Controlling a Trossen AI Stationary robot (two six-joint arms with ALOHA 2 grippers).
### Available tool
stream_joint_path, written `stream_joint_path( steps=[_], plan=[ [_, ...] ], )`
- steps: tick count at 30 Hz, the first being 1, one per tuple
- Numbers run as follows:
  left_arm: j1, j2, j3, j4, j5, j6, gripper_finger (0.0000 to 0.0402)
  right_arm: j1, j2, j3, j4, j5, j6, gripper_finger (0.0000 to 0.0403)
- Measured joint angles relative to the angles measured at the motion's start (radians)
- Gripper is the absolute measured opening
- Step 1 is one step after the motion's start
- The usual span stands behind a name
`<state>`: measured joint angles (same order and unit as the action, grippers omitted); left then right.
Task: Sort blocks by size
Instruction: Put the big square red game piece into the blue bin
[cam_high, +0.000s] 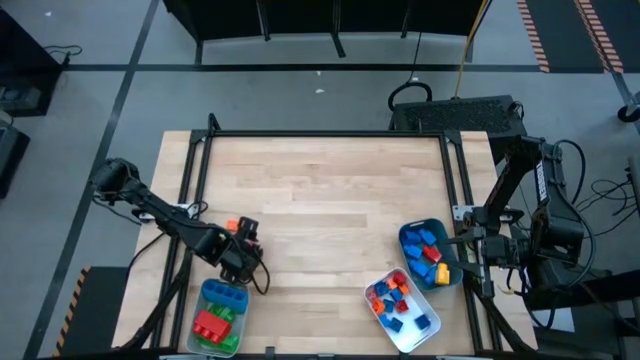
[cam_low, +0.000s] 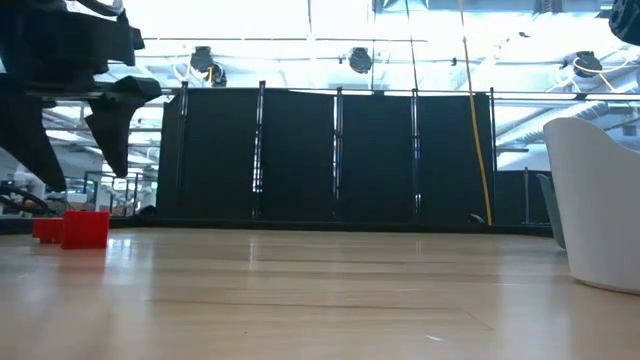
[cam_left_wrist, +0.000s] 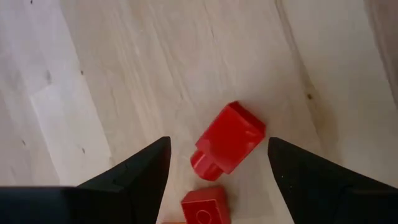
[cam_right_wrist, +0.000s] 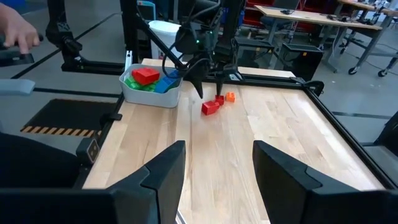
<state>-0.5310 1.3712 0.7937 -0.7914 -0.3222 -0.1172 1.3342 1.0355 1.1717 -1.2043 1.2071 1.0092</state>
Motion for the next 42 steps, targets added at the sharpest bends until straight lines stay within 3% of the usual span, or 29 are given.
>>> stream_joint_path(
  steps=[12, 17, 23, 42],
  plan=[
    [0.006, 0.002, -0.026, 0.039, 0.017, 0.183, 0.0269, 0.000, 0.000, 0.000, 0.004, 0.002, 0.000, 0.0171],
    [0.035, 0.002, -0.086, 0.092, 0.086, 0.183, 0.0269, 0.000, 0.000, 0.000, 0.004, 0.002, 0.000, 0.0171],
    [0.074, 0.002, -0.098, 0.147, 0.039, 0.241, 0.0269, 0.000, 0.000, 0.000, 0.004, 0.002, 0.000, 0.0171],
    [0.234, 0.041, -0.100, 0.199, 0.240, 0.291, 0.0269, 0.000, 0.000, 0.000, 0.004, 0.002, 0.003, 0.0171]
  ],
)
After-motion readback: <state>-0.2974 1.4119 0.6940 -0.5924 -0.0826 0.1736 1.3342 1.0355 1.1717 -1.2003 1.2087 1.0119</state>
